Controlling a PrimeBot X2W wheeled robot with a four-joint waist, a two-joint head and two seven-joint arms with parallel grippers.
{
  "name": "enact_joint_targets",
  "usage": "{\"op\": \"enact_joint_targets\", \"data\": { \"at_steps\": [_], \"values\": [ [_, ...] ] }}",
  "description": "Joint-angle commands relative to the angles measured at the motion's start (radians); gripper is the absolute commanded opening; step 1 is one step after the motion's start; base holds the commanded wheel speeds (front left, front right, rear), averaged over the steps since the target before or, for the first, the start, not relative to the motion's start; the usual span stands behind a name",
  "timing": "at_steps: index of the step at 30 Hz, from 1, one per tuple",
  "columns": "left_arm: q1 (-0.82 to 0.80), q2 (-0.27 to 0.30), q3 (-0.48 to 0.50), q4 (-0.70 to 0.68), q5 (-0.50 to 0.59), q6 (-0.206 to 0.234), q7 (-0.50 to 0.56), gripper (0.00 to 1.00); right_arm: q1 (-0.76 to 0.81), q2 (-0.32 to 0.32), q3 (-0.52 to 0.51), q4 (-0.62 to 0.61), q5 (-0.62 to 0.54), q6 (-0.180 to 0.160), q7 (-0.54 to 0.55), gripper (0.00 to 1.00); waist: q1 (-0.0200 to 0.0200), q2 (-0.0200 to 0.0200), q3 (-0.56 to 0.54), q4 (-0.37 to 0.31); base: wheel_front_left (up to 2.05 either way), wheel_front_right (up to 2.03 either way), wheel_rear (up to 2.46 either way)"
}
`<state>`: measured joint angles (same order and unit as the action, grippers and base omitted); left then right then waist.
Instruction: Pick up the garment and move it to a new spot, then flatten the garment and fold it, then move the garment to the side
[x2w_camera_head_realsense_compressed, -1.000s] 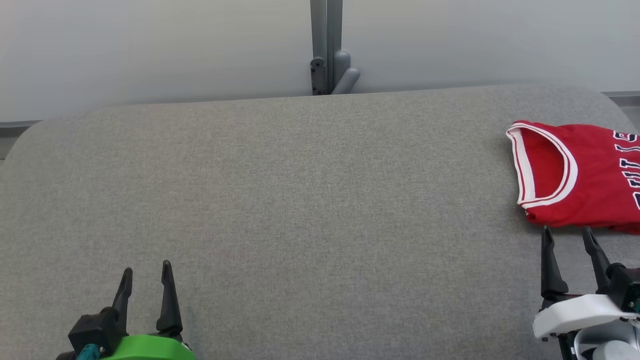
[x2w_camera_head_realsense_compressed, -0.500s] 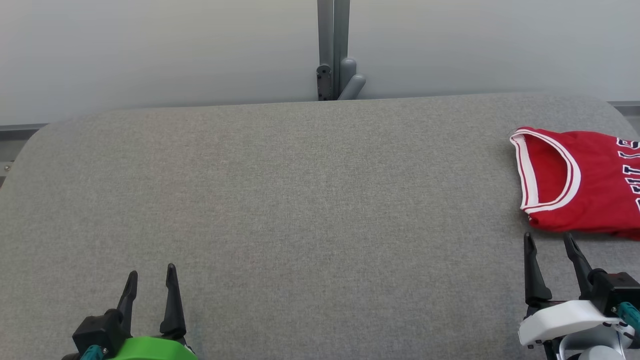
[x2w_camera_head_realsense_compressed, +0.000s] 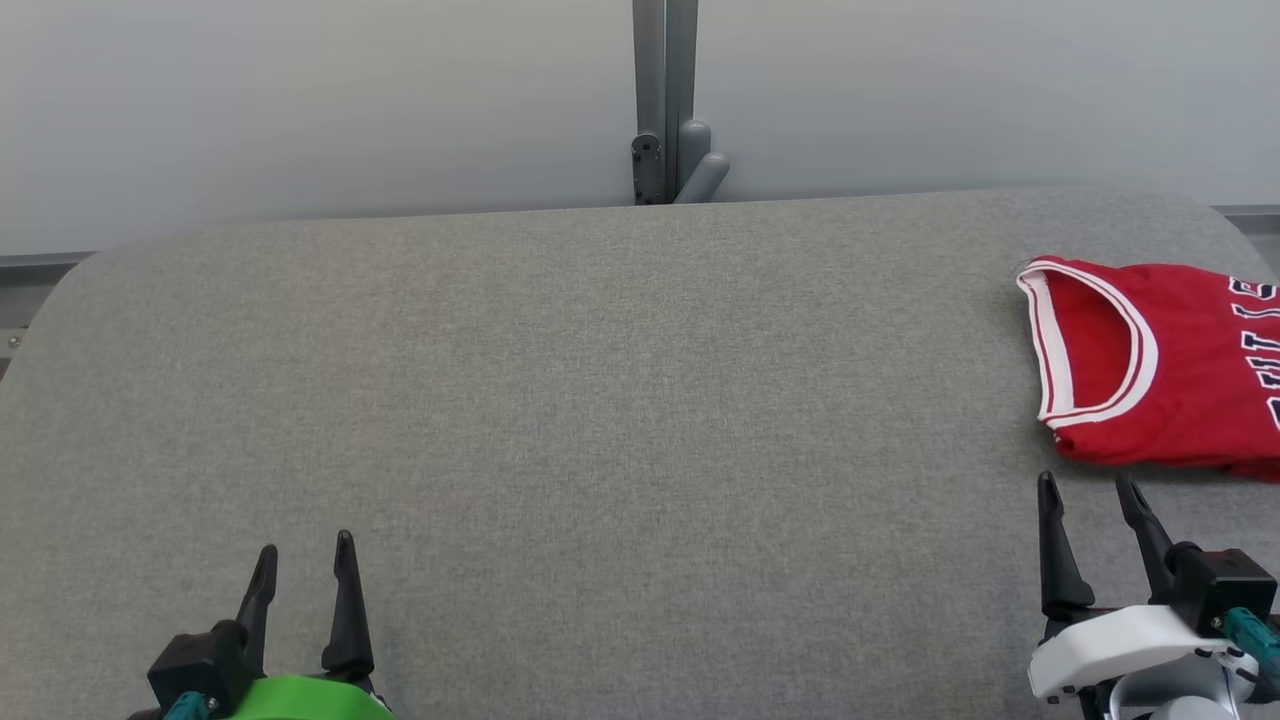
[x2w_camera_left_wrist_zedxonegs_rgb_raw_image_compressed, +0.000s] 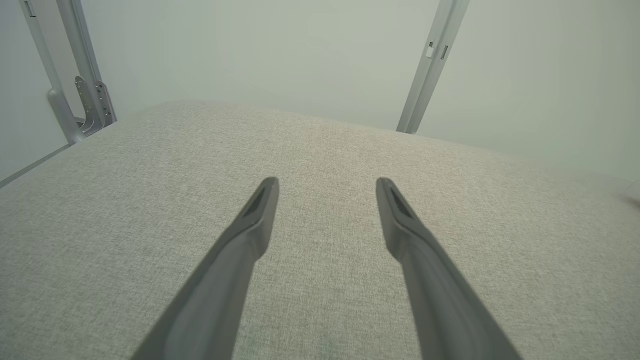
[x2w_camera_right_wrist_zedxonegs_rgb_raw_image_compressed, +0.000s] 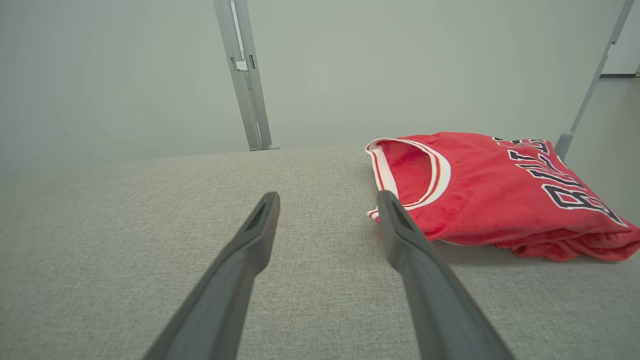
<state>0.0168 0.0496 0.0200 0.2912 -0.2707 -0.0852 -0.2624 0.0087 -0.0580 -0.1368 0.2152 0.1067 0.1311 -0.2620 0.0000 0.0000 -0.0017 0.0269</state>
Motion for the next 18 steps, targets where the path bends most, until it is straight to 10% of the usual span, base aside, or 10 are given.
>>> {"op": "enact_joint_targets", "data": {
  "at_steps": [1, 14, 15, 18],
  "values": [
    [-0.003, 0.002, 0.001, 0.0, -0.002, -0.003, -0.003, 1.0, 0.009, -0.001, 0.001, 0.003, 0.001, -0.001, -0.004, 1.0, 0.0, 0.0, 0.0, -0.001, 0.0, 0.0, 0.0],
    [-0.004, 0.001, 0.002, -0.002, 0.001, -0.003, 0.0, 1.0, -0.001, -0.002, 0.005, -0.001, -0.004, 0.0, 0.0, 1.0, 0.0, 0.0, 0.002, -0.004, 0.0, 0.0, 0.0],
    [0.012, -0.003, 0.0, 0.012, 0.0, -0.001, 0.002, 0.0, 0.009, 0.008, 0.004, 0.016, 0.0, 0.0, 0.001, 0.0, 0.0, 0.0, 0.002, -0.004, 0.0, 0.0, 0.0],
    [0.016, -0.005, 0.001, 0.039, -0.003, -0.001, 0.007, 0.0, 0.011, 0.016, 0.004, 0.043, 0.003, 0.0, 0.004, 0.0, 0.0, 0.0, 0.002, -0.004, 0.0, 0.0, 0.0]
  ]
}}
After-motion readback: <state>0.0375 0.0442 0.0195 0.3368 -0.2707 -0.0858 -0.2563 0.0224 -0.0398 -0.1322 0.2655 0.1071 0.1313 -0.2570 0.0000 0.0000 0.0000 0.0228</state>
